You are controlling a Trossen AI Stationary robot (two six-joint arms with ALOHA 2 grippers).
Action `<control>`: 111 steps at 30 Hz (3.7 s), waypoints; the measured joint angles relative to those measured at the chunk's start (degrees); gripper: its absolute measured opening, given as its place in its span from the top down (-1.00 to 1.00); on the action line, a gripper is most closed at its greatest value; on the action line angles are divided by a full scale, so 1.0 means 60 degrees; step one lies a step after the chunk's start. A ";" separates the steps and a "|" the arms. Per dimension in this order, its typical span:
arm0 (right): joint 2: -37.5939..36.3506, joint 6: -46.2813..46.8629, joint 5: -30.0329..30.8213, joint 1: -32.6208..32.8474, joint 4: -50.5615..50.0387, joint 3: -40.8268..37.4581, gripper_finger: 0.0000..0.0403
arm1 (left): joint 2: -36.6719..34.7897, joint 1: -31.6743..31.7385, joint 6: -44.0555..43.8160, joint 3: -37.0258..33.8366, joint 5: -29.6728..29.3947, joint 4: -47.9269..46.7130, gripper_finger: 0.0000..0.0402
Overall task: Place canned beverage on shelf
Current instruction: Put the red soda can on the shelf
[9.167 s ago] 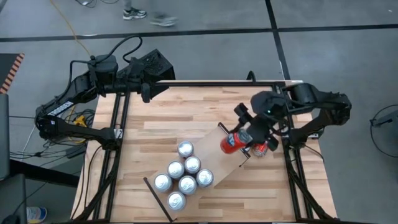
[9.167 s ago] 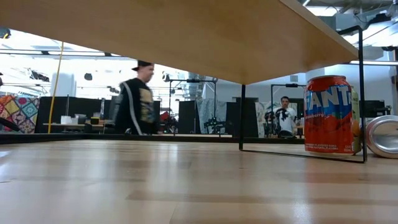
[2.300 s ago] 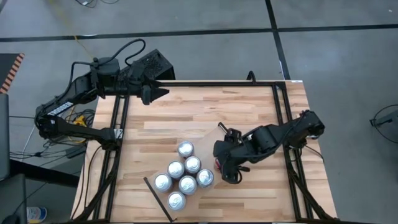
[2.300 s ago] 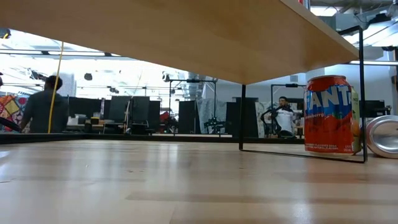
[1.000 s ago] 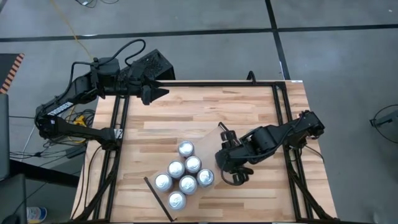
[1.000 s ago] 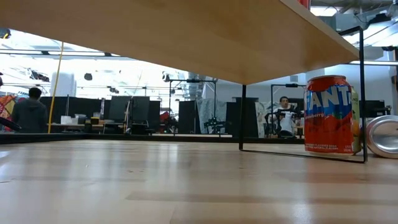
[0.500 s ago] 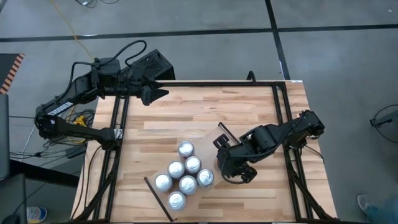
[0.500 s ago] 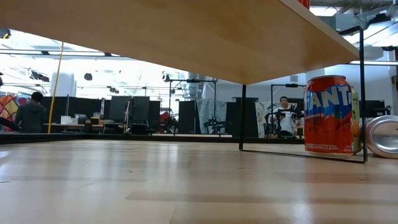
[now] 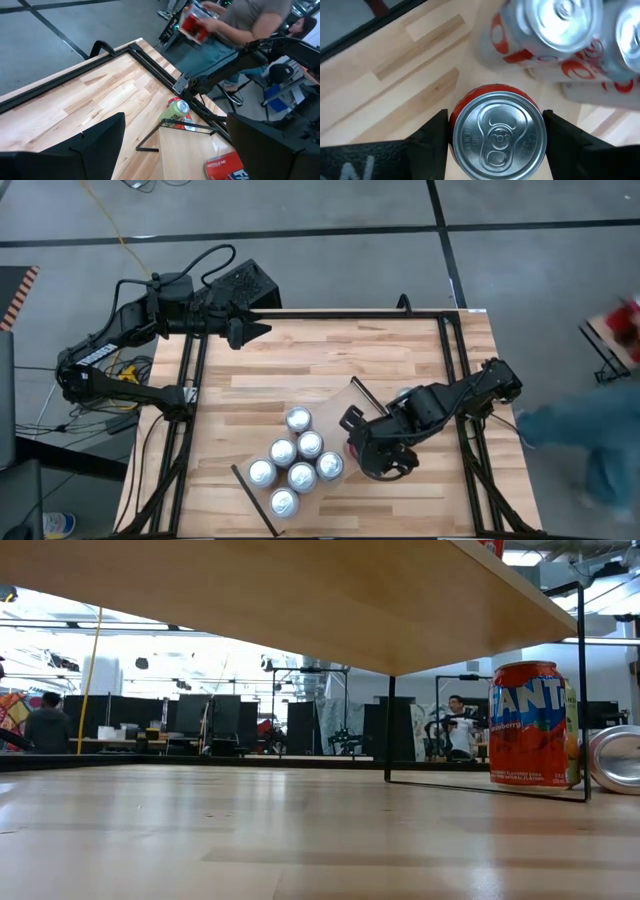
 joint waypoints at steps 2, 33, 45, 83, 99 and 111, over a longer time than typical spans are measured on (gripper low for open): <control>0.0000 -0.0442 -0.0021 0.0027 0.0037 0.0000 -0.18 | 0.0001 0.0002 0.0000 0.0000 -0.0001 0.0001 -0.65; -0.0106 -0.1317 -0.0452 -0.0544 0.0281 -0.0018 -0.83 | 0.0001 -0.0001 0.0310 -0.0004 -0.0016 -0.0002 -0.65; -0.0109 0.0285 -0.0564 -0.0490 -0.0101 -0.0007 -0.80 | 0.0001 0.0002 0.0391 -0.0004 -0.0233 -0.0002 -0.65; -0.6854 1.1411 0.3904 0.0874 0.4612 -0.6995 -0.34 | 0.0001 0.0002 0.0088 -0.0004 -0.0339 -0.0090 -0.65; -0.5487 1.3368 0.4561 0.2304 0.7040 -0.9198 0.48 | -0.0002 0.0002 -0.0044 -0.0004 -0.0763 -0.0414 -0.65; -0.5380 1.1845 0.4560 0.1603 0.7185 -0.9195 0.79 | -0.0001 0.0002 -0.0179 -0.0004 -0.0770 -0.0407 -0.65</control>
